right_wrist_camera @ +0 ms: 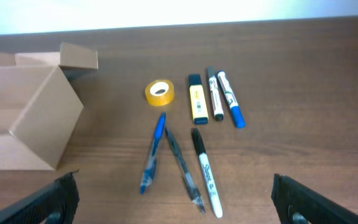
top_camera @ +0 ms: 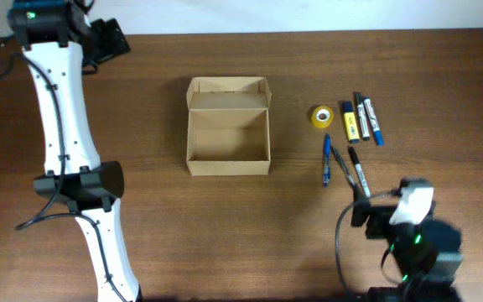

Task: Pack container
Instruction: 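Raise the left arm away from the box to the side, then reach the right gripper down and grasp the yellow tape roll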

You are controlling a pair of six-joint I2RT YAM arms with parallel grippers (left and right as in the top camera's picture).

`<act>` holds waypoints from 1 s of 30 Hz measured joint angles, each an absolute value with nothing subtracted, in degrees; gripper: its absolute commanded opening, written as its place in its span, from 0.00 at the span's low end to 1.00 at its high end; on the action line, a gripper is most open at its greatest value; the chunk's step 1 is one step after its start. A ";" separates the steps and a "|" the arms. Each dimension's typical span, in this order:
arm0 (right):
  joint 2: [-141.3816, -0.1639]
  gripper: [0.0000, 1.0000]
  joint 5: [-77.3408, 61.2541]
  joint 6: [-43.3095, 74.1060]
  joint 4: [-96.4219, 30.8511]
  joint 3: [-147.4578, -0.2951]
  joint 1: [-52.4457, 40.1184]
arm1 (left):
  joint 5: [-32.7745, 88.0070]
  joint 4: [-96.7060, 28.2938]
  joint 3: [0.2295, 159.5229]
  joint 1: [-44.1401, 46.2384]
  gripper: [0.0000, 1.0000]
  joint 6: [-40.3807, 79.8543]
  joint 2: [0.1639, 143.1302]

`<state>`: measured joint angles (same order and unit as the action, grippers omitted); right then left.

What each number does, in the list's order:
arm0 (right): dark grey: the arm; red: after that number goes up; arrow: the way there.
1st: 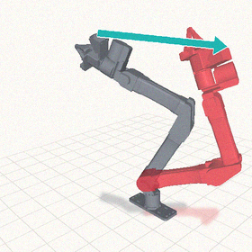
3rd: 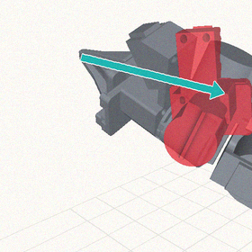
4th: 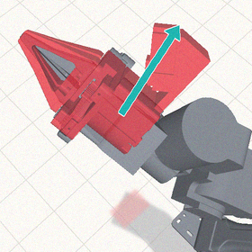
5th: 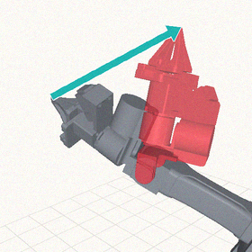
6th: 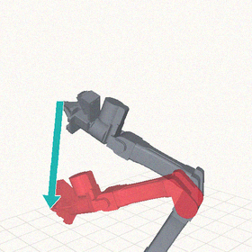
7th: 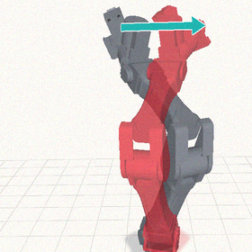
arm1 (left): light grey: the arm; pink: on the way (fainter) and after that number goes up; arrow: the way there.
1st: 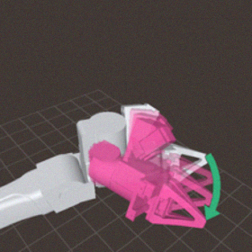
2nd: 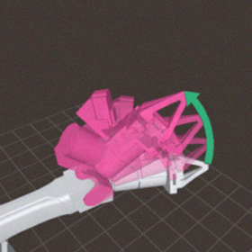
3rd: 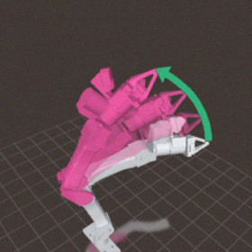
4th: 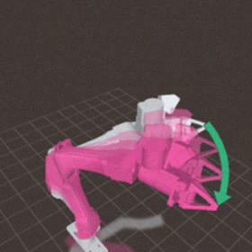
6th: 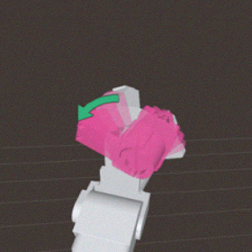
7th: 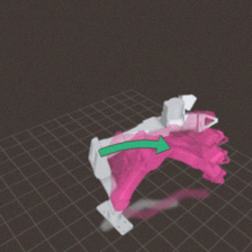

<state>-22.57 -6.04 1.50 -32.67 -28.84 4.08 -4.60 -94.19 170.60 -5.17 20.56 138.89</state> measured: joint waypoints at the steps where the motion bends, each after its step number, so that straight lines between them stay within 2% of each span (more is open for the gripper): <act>1: -27.68 0.99 -6.15 1.50 -33.98 -33.58 4.10 | -4.75 -94.00 170.60 -5.50 1.00 20.56 138.89; 7: -58.52 0.99 -7.18 1.48 -48.21 -64.93 4.08 | -5.04 -93.58 170.69 -6.24 1.00 20.51 138.89; 14: -85.23 0.99 -17.63 1.52 -51.05 -88.23 2.76 | -5.02 -93.51 170.69 -6.20 1.00 20.53 138.89; 20: -100.66 0.99 -15.22 1.52 -52.49 -97.71 -1.74 | -5.02 -93.54 170.69 -6.20 1.00 20.53 138.89; 27: -111.22 1.00 -6.72 1.50 -52.82 -99.37 -8.21 | -5.02 -93.58 170.69 -6.20 1.00 20.53 138.89; 30: -114.83 0.93 -4.95 1.50 -53.21 -99.44 -9.02 | -4.99 -93.58 170.69 -6.20 1.00 20.53 138.89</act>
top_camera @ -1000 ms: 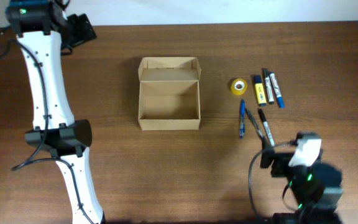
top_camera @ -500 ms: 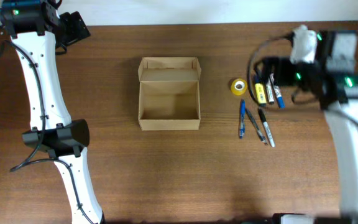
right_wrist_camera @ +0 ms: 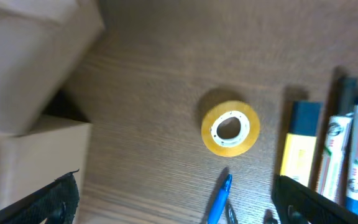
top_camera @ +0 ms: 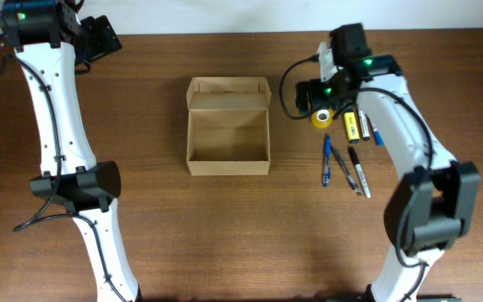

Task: Pack container
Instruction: 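Reach the right gripper down and grasp the yellow tape roll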

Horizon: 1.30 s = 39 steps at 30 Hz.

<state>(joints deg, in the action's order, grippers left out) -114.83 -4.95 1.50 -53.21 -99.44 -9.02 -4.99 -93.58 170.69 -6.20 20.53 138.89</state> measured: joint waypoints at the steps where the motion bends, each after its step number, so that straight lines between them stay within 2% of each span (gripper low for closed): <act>1: -116.14 0.91 -4.47 1.72 -53.52 -99.44 -9.02 | -5.02 -93.56 170.69 -6.20 1.00 20.53 138.89; 9: -121.75 0.90 -3.40 1.69 -54.06 -99.44 -8.99 | -5.02 -93.58 170.69 -6.20 1.00 20.53 138.89; 39: -128.31 0.89 -4.34 0.95 -45.91 -99.57 -8.99 | -5.02 -93.58 170.69 -6.20 1.00 20.51 138.89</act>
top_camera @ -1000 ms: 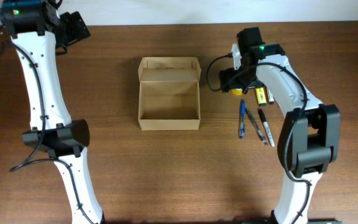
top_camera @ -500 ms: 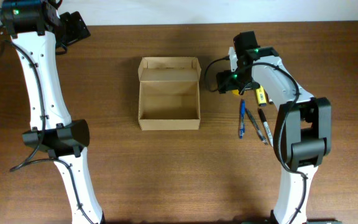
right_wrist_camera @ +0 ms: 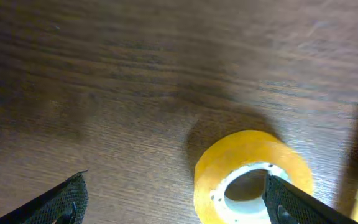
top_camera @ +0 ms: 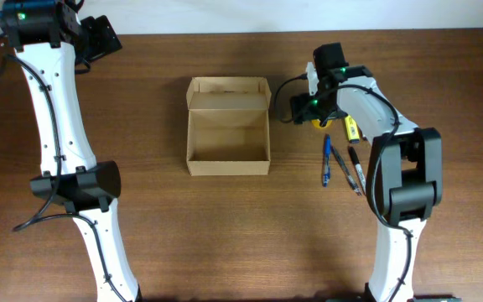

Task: Pack container
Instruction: 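Reach the right gripper down and grasp the yellow tape roll, then carry the tape roll into the box and release it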

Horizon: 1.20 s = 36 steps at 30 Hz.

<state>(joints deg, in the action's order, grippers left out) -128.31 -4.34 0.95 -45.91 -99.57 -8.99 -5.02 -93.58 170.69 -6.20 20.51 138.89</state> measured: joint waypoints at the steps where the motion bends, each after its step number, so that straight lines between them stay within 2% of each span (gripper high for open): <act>1: -128.81 0.88 -4.51 0.95 -46.06 -99.57 -8.99 | -4.99 -93.56 170.69 -6.20 1.00 20.53 138.89; 2: -129.47 0.87 -4.60 0.95 -46.30 -99.57 -8.99 | -5.02 -93.56 170.69 -6.20 1.00 20.51 138.89; 4: -129.82 0.77 -4.58 0.80 -46.54 -99.70 -8.99 | -4.99 -93.56 170.69 -6.20 1.00 20.53 138.89; 5: -129.82 0.70 -4.62 0.80 -46.68 -99.88 -8.99 | -4.99 -93.58 170.69 -6.20 1.00 20.51 138.89; 6: -129.84 0.56 -4.73 0.62 -46.65 -99.88 -8.99 | -4.99 -93.58 170.69 -6.20 1.00 20.53 138.89; 8: -130.02 0.43 -4.82 0.82 -46.72 -99.88 -8.99 | -5.02 -93.58 170.69 -6.20 1.00 20.53 138.89; 12: -130.26 0.27 -4.75 0.58 -47.07 -99.88 -8.99 | -5.02 -93.58 170.69 -6.20 1.00 20.53 138.89; 15: -130.26 0.04 -4.05 0.97 -47.46 -99.88 -8.99 | -4.99 -93.56 170.69 -6.20 1.00 20.53 138.89; 21: -130.26 0.04 -3.68 0.86 -49.71 -101.06 -8.99 | -5.02 -93.56 170.69 -6.20 1.00 20.53 138.89; 26: -130.58 0.04 -4.58 0.84 -58.02 -105.93 -8.99 | -4.99 -93.56 170.69 -6.20 1.00 20.53 138.89; 36: -130.34 0.04 -7.42 0.73 -78.41 -134.37 -10.44 | -4.99 -93.58 170.69 -6.20 1.00 20.53 138.89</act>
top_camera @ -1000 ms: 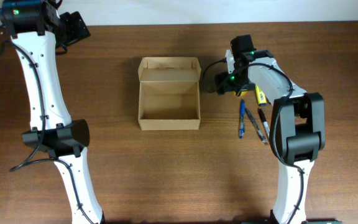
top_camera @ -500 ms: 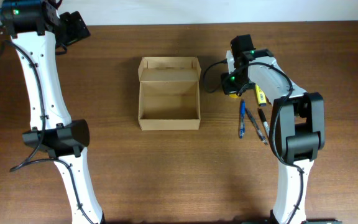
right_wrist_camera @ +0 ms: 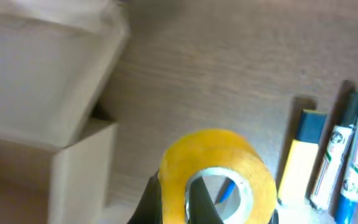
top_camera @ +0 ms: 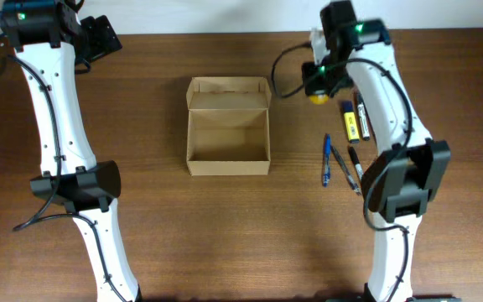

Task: Pack container
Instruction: 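Carry the tape roll into the box and release it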

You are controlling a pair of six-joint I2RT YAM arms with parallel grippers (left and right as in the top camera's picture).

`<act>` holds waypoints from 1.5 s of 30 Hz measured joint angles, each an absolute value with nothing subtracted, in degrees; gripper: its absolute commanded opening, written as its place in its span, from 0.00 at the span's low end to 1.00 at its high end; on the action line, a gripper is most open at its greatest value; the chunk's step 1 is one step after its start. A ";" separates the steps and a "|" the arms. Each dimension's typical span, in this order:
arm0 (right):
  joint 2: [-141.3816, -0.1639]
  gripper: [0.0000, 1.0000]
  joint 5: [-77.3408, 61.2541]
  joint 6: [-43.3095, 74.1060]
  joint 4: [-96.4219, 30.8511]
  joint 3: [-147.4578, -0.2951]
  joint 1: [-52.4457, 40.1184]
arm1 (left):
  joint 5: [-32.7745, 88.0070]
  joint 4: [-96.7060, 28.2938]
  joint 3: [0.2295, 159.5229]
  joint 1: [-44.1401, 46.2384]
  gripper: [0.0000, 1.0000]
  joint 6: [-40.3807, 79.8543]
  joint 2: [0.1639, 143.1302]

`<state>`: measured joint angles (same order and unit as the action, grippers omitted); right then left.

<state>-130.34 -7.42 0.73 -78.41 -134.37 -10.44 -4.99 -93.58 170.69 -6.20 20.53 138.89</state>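
My right gripper (right_wrist_camera: 176,194) is shut on the wall of a yellow tape roll (right_wrist_camera: 219,168), one finger through its hole and the other outside on the left. It holds the roll off the table. From above, the tape roll (top_camera: 317,96) hangs under the right gripper (top_camera: 316,87), to the right of the open cardboard box (top_camera: 229,126). The box (right_wrist_camera: 42,93) lies to the left below the roll and holds nothing. My left gripper (top_camera: 101,37) is raised at the far left corner; its jaws are too small to read.
A yellow-and-blue highlighter (top_camera: 350,122) and two markers (top_camera: 364,111) lie right of the tape. Two blue pens (top_camera: 327,159) and a black marker (top_camera: 355,170) lie nearer the front. The box's rear flap (top_camera: 229,86) stands open.
My right gripper was open, low over the tape roll on the table. Now it is shut on the roll, raised, and a little farther back.
My right arm was at the front edge, looking at the pens and tape from afar. Then it stood over the tape with open jaws. Then it was low, straddling the roll. Now it holds the roll off the table beside the box. The left arm stayed put.
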 measured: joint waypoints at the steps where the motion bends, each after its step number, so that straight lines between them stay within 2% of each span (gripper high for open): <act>1: -130.23 0.04 -7.44 0.16 -80.58 -137.38 -11.38 | -4.99 -93.58 170.69 -6.20 1.00 20.53 138.89; 7: -129.34 0.04 -7.60 -6.39 -86.80 -146.74 -20.84 | -5.02 -93.58 170.69 -6.20 1.00 20.53 138.89; 16: -129.16 0.04 -7.14 -19.79 -83.42 -142.52 -34.96 | -4.99 -93.58 170.69 -6.20 1.00 20.53 138.89; 30: -129.51 0.04 -5.48 -24.43 -63.16 -115.22 -37.80 | -5.02 -93.58 170.69 -6.20 1.00 20.51 138.89; 39: -129.56 0.04 -5.17 -24.08 -57.63 -107.28 -37.80 | -5.02 -93.58 170.69 -6.20 1.00 20.53 138.89; 42: -129.54 0.29 -3.86 -22.72 -59.22 -107.55 -37.80 | -5.02 -93.58 170.71 -6.20 1.00 20.53 138.89; 43: -129.54 0.47 -3.36 -21.85 -60.80 -107.92 -37.80 | -4.99 -93.58 170.69 -6.20 1.00 20.53 138.89; 45: -129.54 0.47 -2.33 -21.74 -63.59 -109.30 -37.80 | -4.99 -93.58 170.69 -6.20 1.00 20.51 138.89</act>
<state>-129.54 -2.33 -21.74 -63.59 -109.30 -37.80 -4.99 -93.58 170.69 -6.20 20.51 138.89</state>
